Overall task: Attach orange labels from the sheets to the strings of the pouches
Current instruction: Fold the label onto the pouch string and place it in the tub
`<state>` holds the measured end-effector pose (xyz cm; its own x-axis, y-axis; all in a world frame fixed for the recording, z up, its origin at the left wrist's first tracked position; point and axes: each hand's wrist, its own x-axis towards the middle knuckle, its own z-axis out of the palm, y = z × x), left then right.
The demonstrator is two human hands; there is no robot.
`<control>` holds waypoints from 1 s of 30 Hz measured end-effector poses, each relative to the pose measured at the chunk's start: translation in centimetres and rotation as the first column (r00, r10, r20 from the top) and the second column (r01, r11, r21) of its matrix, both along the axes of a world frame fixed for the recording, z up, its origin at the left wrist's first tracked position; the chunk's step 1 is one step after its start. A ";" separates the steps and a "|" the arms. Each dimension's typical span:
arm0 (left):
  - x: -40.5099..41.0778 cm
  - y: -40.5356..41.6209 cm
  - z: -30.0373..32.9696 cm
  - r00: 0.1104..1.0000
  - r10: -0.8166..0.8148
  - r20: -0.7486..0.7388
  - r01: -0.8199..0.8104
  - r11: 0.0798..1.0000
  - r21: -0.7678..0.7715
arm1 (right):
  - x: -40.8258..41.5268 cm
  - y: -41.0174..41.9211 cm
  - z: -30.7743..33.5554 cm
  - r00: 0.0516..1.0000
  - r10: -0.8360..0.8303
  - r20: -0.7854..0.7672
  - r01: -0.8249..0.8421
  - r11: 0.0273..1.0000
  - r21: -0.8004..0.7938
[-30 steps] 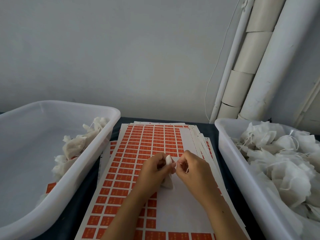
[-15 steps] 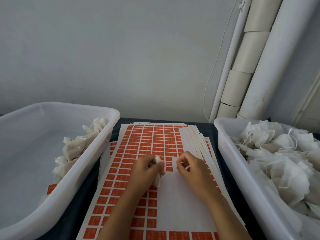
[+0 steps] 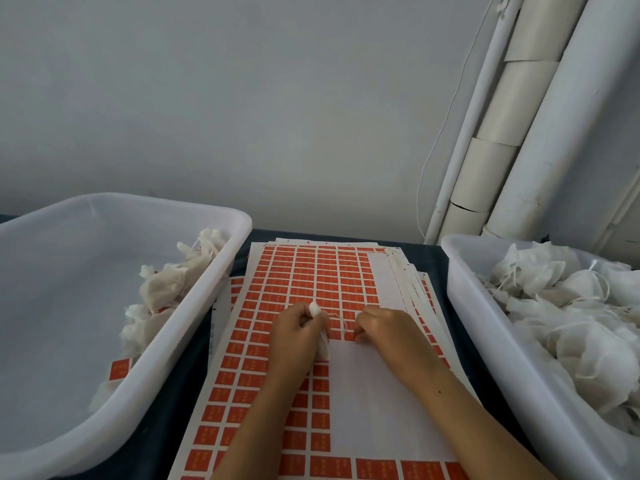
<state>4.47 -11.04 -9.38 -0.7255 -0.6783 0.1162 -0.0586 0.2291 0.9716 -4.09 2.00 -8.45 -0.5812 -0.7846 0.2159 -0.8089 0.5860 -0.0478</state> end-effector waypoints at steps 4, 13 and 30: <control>0.0 0.0 -0.1 1.000 0.023 -0.003 -0.023 1.000 0.013 | 0.3 0.0 -0.2 1.000 -0.002 -0.025 0.002 1.000 0.014; 0.0 0.0 -0.1 0.999 0.031 -0.014 -0.030 0.999 0.034 | 0.2 0.0 0.2 0.996 0.046 -0.081 -0.040 0.997 0.069; -0.1 -0.2 -0.3 0.998 0.029 -0.060 -0.026 0.999 0.042 | 0.5 0.2 0.1 0.957 0.208 -0.200 -0.181 0.972 0.147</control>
<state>4.33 -11.23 -9.71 -0.6992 -0.7030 0.1303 -0.0055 0.1875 0.9822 -3.61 2.23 -8.33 -0.3661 -0.9066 0.2099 -0.8912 0.4065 0.2015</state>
